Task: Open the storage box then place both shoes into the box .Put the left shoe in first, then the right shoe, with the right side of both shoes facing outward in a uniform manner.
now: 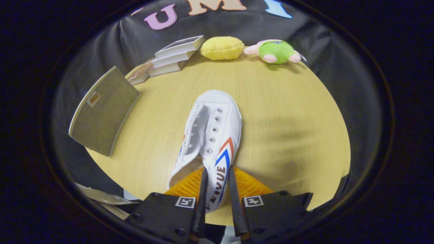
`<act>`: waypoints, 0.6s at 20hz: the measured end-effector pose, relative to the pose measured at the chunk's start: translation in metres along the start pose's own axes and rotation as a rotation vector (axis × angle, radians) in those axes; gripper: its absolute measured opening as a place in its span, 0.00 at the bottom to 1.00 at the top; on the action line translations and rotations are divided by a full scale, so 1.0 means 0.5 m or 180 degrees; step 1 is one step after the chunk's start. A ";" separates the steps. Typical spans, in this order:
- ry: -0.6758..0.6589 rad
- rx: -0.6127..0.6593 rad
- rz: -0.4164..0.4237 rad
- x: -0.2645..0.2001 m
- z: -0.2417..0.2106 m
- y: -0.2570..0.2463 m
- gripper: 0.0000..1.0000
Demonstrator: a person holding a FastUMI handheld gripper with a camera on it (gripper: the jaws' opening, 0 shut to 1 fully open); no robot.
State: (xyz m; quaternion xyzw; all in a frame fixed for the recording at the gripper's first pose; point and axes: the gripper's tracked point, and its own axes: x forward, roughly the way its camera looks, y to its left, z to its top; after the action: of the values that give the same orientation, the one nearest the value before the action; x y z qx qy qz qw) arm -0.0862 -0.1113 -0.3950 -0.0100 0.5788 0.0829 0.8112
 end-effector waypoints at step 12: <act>-0.0397 0.0979 0.0063 -0.048 0.032 -0.021 0.03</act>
State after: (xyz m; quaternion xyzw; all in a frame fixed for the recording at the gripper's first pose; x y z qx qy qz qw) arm -0.0772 -0.1226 -0.3680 0.1252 0.5333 0.0017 0.8366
